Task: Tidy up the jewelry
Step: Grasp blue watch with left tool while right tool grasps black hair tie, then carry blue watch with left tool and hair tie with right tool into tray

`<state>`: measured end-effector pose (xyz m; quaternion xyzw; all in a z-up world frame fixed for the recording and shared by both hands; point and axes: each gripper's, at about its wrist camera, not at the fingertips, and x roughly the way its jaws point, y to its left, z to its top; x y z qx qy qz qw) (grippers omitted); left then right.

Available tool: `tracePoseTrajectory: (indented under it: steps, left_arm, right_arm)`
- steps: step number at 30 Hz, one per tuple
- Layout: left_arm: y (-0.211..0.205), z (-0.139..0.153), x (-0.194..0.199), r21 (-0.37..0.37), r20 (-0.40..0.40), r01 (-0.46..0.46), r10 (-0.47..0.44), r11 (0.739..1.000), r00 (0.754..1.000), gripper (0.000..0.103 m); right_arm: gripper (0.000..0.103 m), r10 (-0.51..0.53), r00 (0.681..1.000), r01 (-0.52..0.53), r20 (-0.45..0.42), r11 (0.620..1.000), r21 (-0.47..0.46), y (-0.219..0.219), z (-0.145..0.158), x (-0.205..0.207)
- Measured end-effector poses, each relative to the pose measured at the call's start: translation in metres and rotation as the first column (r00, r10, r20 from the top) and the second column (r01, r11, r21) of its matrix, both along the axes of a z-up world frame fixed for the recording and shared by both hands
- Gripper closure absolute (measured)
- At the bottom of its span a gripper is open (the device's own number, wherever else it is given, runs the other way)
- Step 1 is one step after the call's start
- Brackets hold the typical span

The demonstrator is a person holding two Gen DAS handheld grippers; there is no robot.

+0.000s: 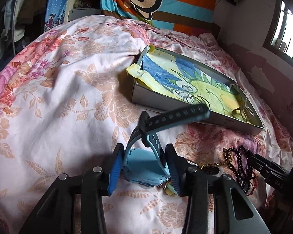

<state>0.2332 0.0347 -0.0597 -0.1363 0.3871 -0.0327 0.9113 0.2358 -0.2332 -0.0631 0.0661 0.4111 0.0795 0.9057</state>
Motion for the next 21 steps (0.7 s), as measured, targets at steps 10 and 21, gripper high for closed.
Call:
tracePoseTrajectory:
  steps: [10, 21]
  left_arm:
    - [-0.008, 0.003, -0.007, -0.001, 0.023, 0.052, -0.052, 0.999, 0.998, 0.078]
    - [-0.017, 0.017, -0.021, -0.020, 0.123, 0.125, -0.122, 0.992, 0.985, 0.079]
  right_arm:
    - [0.089, 0.018, 1.000, -0.018, 0.006, 0.999, 0.048, -0.004, -0.003, -0.007]
    - [0.097, 0.046, 0.994, -0.057, 0.104, 0.992, 0.112, -0.006, 0.017, -0.020]
